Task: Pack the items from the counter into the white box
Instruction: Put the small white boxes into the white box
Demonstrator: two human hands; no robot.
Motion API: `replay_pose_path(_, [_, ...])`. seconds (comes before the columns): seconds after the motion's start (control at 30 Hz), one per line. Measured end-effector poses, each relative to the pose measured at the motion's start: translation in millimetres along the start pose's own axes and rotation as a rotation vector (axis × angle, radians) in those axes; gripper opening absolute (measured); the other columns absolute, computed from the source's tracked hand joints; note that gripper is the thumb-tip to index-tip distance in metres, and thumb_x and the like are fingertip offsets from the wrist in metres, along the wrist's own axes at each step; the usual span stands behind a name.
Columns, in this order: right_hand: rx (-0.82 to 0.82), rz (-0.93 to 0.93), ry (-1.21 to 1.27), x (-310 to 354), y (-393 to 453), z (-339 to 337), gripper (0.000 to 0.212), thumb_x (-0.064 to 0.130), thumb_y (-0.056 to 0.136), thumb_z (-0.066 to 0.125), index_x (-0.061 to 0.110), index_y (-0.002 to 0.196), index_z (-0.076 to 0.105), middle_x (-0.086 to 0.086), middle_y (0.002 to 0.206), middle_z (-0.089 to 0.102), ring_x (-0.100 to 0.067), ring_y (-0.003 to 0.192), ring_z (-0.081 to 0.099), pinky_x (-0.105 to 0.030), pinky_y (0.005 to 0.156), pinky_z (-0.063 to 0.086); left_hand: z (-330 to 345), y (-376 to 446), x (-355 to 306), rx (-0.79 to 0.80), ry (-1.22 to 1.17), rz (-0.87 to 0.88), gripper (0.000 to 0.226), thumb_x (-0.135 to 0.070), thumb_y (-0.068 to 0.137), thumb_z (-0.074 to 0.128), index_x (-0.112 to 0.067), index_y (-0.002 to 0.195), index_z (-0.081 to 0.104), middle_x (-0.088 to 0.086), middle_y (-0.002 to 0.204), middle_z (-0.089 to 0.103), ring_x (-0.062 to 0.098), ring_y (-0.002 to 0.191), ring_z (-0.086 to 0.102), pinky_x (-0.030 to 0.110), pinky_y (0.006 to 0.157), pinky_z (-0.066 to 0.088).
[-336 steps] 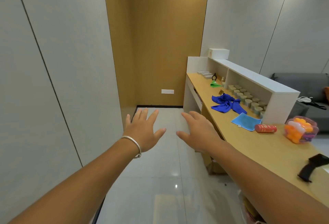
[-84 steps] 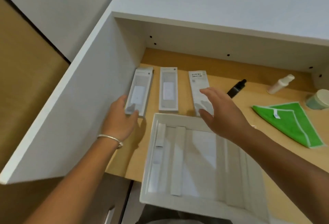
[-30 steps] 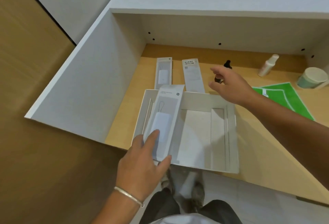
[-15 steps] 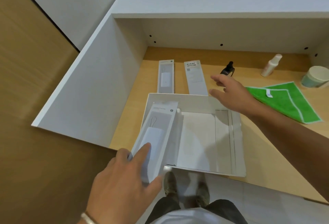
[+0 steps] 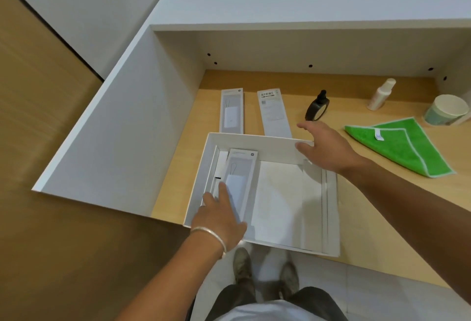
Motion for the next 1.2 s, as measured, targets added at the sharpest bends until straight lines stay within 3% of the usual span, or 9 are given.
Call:
replay_pose_path(0.07, [-0.017, -0.013, -0.064, 1, -2, 3, 0.055, 0.040, 0.092, 0.058, 0.028, 0.142, 0.040, 0.002, 0.147, 0.042, -0.020, 0.130, 0.044, -0.036, 0.098, 0.040, 4, 12, 4, 0.091, 0.040, -0.047, 0.113, -0.062, 0.079, 0.060, -0.023, 0.150, -0.019, 0.014, 0.159, 0.011, 0.034, 0.130, 0.044, 0.041, 0.099, 0.045])
replay_pose_path(0.17, [-0.033, -0.026, -0.175, 5, -3, 6, 0.056, 0.047, 0.090, 0.056, 0.030, 0.141, 0.041, 0.003, 0.144, 0.047, -0.019, 0.126, 0.047, -0.035, 0.093, 0.041, 7, 28, 4, 0.153, 0.124, -0.076, 0.121, -0.072, 0.073, 0.058, -0.016, 0.151, -0.016, 0.011, 0.143, 0.047, 0.031, 0.119, 0.055, 0.041, 0.092, 0.048])
replay_pose_path(0.27, [-0.030, -0.030, -0.194, 5, -3, 8, 0.057, 0.049, 0.089, 0.056, 0.029, 0.141, 0.042, 0.003, 0.142, 0.048, -0.019, 0.125, 0.047, -0.036, 0.094, 0.041, 5, 39, 2, 0.040, 0.214, -0.074, 0.115, -0.078, 0.076, 0.046, -0.011, 0.151, -0.011, 0.005, 0.121, 0.064, 0.026, 0.103, 0.064, 0.036, 0.079, 0.049])
replay_pose_path(0.43, [-0.026, -0.032, -0.207, 2, -2, 9, 0.060, 0.054, 0.088, 0.055, 0.030, 0.141, 0.041, 0.004, 0.141, 0.049, -0.019, 0.125, 0.047, -0.037, 0.093, 0.040, 3, 45, 8, -0.064, 0.268, -0.097, 0.105, -0.079, 0.077, 0.039, -0.015, 0.152, 0.001, 0.002, 0.105, 0.069, 0.024, 0.091, 0.067, 0.033, 0.068, 0.041])
replay_pose_path(0.7, [-0.034, -0.032, -0.266, 6, -4, 10, 0.063, 0.063, 0.084, 0.050, 0.030, 0.138, 0.045, 0.004, 0.135, 0.054, -0.019, 0.121, 0.050, -0.040, 0.092, 0.042, -5, 48, 7, 0.024, 0.224, -0.123, 0.117, -0.084, 0.069, 0.047, -0.012, 0.152, 0.008, 0.003, 0.125, 0.062, 0.026, 0.106, 0.063, 0.034, 0.073, 0.044])
replay_pose_path(0.8, [-0.002, -0.013, -0.216, 8, -6, 8, 0.063, 0.064, 0.085, 0.050, 0.031, 0.138, 0.044, 0.004, 0.136, 0.054, -0.018, 0.120, 0.050, -0.040, 0.091, 0.043, -24, 38, 2, -0.077, 0.210, -0.060, 0.102, -0.081, 0.076, 0.042, -0.016, 0.150, 0.015, 0.003, 0.118, 0.064, 0.025, 0.100, 0.064, 0.033, 0.072, 0.047])
replay_pose_path(0.93, [0.058, 0.012, -0.137, 11, -2, 3, 0.064, 0.058, 0.087, 0.055, 0.027, 0.141, 0.041, 0.001, 0.144, 0.047, -0.021, 0.127, 0.046, -0.040, 0.097, 0.044, -75, 17, 1, -0.360, 0.119, 0.129, 0.068, -0.068, 0.086, 0.042, -0.025, 0.139, 0.032, -0.005, 0.086, 0.061, 0.019, 0.076, 0.061, 0.029, 0.060, 0.044])
replay_pose_path(1.07, [0.013, 0.012, -0.090, 19, 9, -11, 0.065, 0.052, 0.088, 0.058, 0.024, 0.143, 0.039, -0.001, 0.148, 0.042, -0.022, 0.133, 0.041, -0.043, 0.105, 0.039, -135, 8, 13, -0.666, -0.054, 0.262, 0.059, -0.057, 0.088, 0.049, -0.029, 0.138, 0.037, -0.003, 0.111, 0.063, 0.022, 0.092, 0.065, 0.034, 0.069, 0.051])
replay_pose_path(1.2, [0.012, 0.064, -0.029, 25, 34, -9, 0.065, 0.048, 0.089, 0.060, 0.025, 0.144, 0.037, 0.000, 0.150, 0.040, -0.022, 0.134, 0.040, -0.042, 0.106, 0.038, -173, 56, 30, -0.666, -0.297, 0.267, 0.058, -0.050, 0.087, 0.057, -0.027, 0.137, 0.043, 0.000, 0.122, 0.059, 0.019, 0.105, 0.060, 0.035, 0.080, 0.050])
Point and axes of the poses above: each hand's wrist, its own y-axis towards the middle knuckle, its own z-axis out of the palm, x = y × z, the point moved 8 cm from there along y, towards the middle knuckle
